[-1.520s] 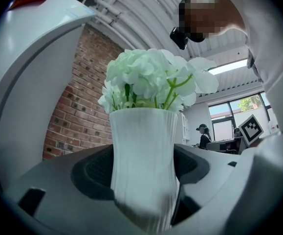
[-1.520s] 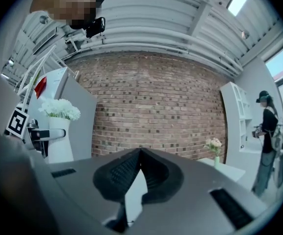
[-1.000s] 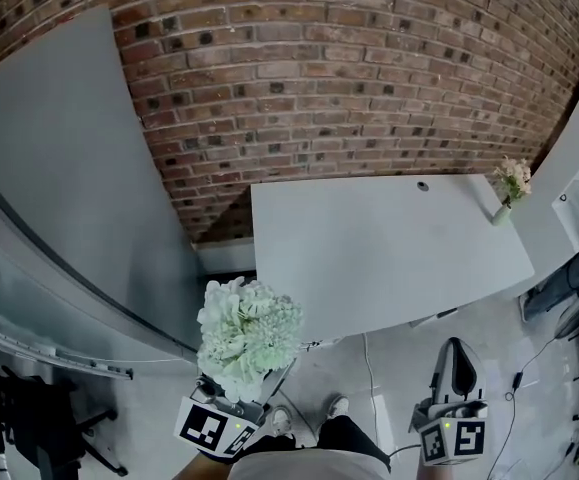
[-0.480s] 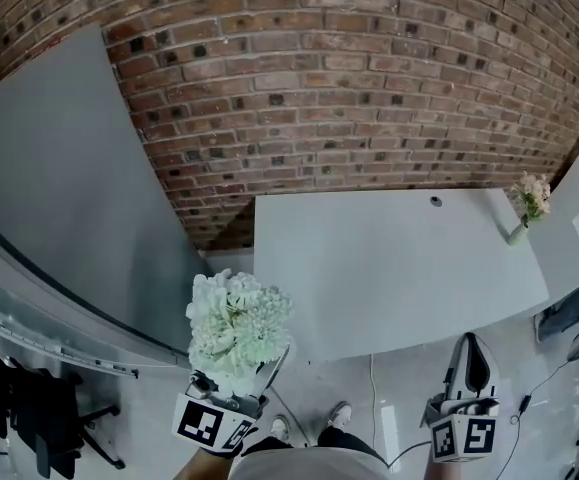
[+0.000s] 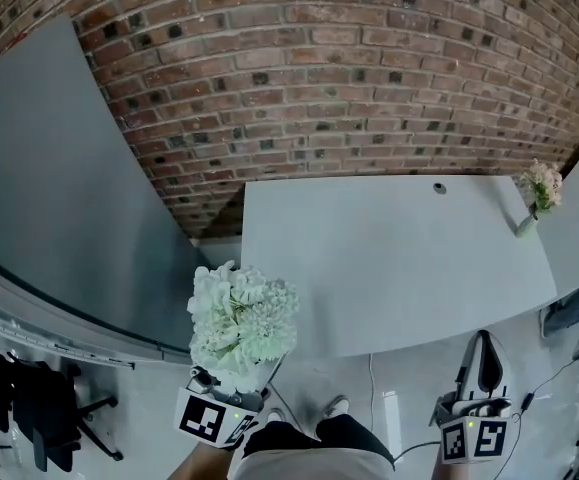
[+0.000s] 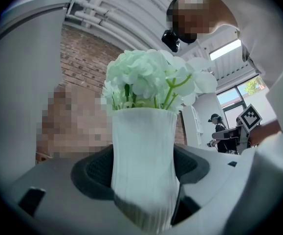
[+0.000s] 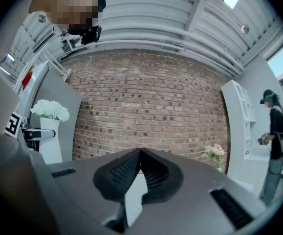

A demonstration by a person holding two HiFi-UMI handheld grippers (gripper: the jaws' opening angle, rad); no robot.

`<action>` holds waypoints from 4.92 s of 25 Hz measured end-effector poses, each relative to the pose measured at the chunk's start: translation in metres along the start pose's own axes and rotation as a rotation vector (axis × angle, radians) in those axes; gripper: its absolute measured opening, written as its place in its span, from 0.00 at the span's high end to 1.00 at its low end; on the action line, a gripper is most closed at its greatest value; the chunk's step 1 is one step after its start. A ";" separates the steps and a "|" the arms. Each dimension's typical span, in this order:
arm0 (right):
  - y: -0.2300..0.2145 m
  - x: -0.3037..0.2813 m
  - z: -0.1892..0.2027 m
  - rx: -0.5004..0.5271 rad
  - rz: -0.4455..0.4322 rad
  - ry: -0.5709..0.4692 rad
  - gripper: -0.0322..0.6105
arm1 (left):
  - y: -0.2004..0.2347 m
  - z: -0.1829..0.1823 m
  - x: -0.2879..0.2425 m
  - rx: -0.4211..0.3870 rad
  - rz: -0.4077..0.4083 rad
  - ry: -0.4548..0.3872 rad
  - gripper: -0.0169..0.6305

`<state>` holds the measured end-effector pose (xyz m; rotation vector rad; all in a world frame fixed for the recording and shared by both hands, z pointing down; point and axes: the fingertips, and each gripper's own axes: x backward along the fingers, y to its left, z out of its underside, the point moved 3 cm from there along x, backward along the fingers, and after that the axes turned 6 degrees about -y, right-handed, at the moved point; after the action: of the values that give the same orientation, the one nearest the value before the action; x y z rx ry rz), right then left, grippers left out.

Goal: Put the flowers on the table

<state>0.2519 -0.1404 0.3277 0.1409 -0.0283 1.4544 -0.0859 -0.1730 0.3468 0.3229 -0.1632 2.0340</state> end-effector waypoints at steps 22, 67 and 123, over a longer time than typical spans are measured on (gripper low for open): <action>0.002 -0.033 0.089 -0.010 -0.057 -0.021 0.92 | 0.006 0.131 -0.018 -0.023 0.007 0.042 0.43; -0.054 0.001 0.142 -0.056 0.020 0.043 0.93 | -0.018 0.201 -0.061 0.005 0.079 0.087 0.32; 0.047 0.011 -0.011 -0.087 -0.108 -0.001 0.92 | -0.010 0.028 0.035 0.024 -0.015 0.132 0.60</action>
<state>0.2057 -0.1234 0.3214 0.0712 -0.0832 1.3430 -0.0878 -0.1456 0.3836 0.2028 -0.0549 2.0366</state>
